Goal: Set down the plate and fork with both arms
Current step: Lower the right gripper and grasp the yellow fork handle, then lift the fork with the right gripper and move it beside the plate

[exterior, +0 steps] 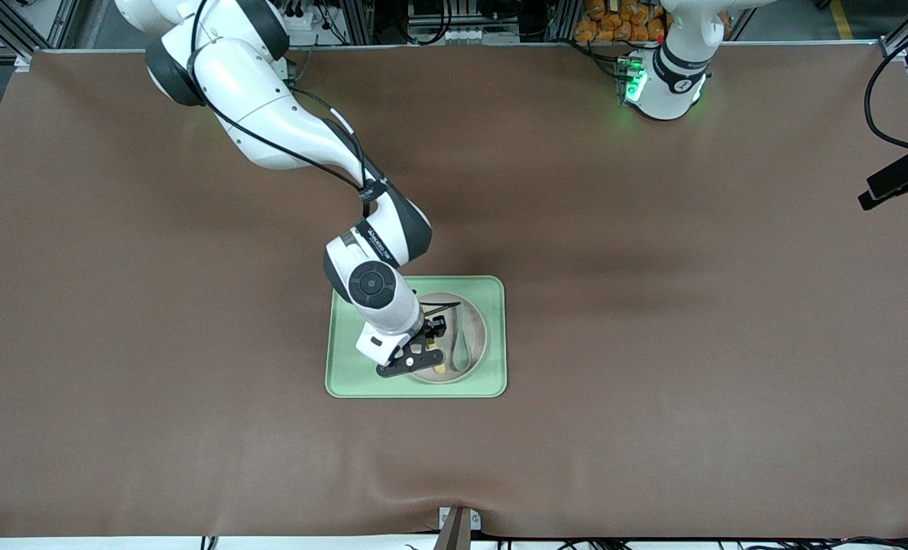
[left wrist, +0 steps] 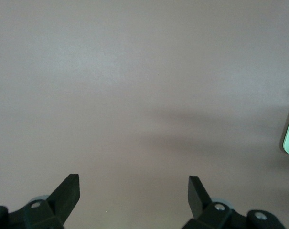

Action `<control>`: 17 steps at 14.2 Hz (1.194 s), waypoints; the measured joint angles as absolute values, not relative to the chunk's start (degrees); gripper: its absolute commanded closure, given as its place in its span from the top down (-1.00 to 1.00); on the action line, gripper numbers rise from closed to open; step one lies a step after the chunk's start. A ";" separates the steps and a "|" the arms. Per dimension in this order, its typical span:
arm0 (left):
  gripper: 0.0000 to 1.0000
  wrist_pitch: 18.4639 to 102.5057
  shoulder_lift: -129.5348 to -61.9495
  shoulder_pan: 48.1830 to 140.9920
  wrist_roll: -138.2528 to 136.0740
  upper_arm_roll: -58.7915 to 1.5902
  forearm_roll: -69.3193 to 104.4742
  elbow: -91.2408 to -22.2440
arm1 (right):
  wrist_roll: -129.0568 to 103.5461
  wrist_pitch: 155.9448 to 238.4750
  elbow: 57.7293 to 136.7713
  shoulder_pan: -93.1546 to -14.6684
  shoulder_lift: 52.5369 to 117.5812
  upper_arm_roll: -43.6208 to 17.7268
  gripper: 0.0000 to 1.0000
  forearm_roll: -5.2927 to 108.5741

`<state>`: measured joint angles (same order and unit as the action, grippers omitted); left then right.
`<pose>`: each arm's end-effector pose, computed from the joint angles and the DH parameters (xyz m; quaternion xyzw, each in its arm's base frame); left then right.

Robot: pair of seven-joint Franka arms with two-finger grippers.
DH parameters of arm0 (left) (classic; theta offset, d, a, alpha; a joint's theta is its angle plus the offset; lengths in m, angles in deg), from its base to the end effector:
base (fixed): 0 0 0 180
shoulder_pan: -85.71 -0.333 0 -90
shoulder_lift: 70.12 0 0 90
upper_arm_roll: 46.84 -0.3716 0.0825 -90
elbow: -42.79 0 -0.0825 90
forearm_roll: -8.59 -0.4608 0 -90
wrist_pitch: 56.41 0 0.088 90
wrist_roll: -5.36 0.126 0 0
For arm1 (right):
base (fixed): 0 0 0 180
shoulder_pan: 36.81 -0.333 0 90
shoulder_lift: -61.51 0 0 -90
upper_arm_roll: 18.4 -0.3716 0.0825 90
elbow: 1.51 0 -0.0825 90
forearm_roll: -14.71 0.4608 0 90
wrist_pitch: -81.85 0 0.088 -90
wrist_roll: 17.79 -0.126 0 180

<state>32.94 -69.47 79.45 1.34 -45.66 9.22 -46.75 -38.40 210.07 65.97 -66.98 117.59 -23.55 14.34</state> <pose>0.6241 0.0540 0.6716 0.9968 0.0792 0.0041 0.0053 0.7330 0.4911 0.1696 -0.9926 -0.1085 -0.0215 0.0497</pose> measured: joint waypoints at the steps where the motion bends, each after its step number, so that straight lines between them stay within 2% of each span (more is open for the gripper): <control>1: 1.00 32.90 -69.47 79.45 1.34 -45.67 9.22 -46.75 | -38.40 210.06 65.97 -67.15 117.62 -23.55 -0.30 14.27; 6: 1.00 32.80 -69.34 79.45 1.34 -45.72 9.22 -46.74 | -38.47 210.05 65.97 -67.99 117.77 -23.54 -0.19 13.36; 8: 1.00 32.06 -69.29 79.44 1.34 -45.76 9.22 -46.74 | -38.48 210.04 65.97 -68.15 117.86 -23.52 -0.35 12.98; 10: 1.00 31.84 -69.29 79.44 1.34 -45.79 9.22 -46.74 | -38.49 210.04 65.97 -68.15 117.90 -23.48 -0.81 12.62; 12: 1.00 31.71 -69.29 79.47 1.34 -45.78 9.22 -46.74 | -38.49 210.04 65.97 -68.15 117.92 -23.47 -1.00 12.53; 17: 1.00 31.06 -69.26 79.72 1.40 -45.27 9.22 -46.74 | -40.18 209.90 65.54 -68.07 117.89 -23.21 -1.00 12.52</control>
